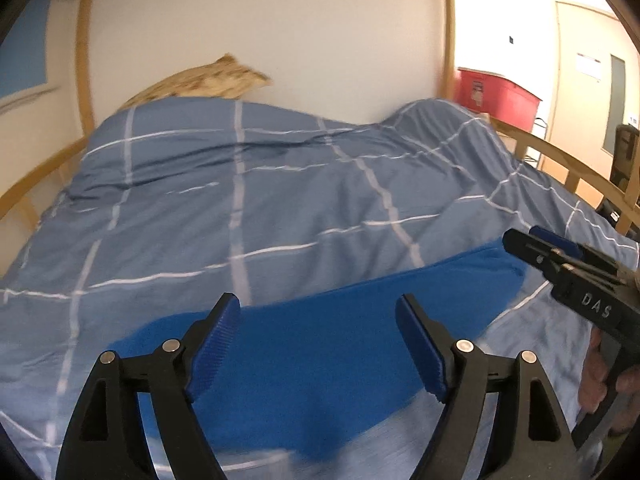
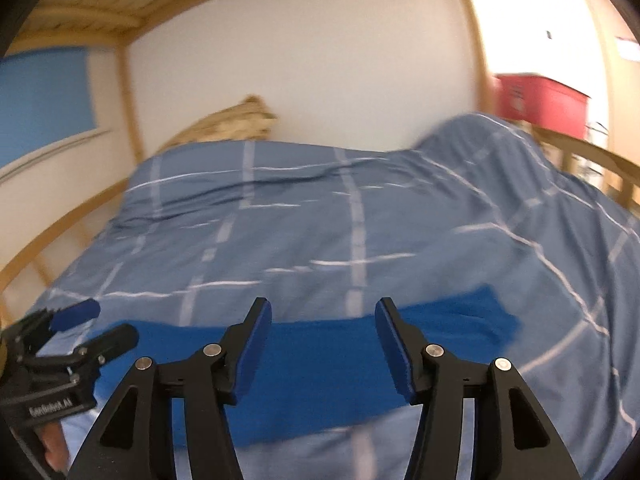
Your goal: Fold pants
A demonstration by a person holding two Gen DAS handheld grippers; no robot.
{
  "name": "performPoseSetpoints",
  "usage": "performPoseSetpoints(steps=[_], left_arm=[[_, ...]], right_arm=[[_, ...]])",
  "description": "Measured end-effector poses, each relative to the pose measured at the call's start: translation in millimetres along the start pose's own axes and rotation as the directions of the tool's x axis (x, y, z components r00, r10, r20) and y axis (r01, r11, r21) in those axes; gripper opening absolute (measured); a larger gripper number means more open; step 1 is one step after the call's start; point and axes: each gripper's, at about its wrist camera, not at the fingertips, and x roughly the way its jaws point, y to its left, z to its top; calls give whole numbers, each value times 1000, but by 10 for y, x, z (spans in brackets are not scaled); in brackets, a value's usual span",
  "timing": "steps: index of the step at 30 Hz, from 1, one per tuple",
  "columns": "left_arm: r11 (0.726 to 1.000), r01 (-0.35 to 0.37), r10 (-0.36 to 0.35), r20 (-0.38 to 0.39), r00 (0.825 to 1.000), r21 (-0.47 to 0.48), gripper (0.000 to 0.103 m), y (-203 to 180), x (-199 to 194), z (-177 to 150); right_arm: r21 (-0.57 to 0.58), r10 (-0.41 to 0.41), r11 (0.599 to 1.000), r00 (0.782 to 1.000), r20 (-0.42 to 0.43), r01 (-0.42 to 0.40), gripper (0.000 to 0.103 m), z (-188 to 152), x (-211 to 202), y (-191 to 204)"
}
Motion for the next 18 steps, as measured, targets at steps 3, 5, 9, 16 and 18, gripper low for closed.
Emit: performPoseSetpoints(steps=[3,5,9,16,18], left_arm=[[999,-34,34,-21,999,-19,79,563,-140,-45],[997,-54,52,-33,998,-51,80,1016,-179,-94],[995,-9,0,-93,996,-96,79,1665,-67,-169],[958,124,-179,-201,963,-259,76,2482,456,-369],[933,158,-237,-220,946,-324,70,2620,667,-449]], right_arm=[[-45,64,997,998,-23,-65,60,60,41,525],[-73,96,992,994,-42,-99,60,66,102,862],[-154,149,974,982,-114,-165,60,5,330,1592],[-229,171,947,958,-231,-224,60,-183,856,2439],[-229,161,948,953,-258,-222,60,-246,1004,2557]])
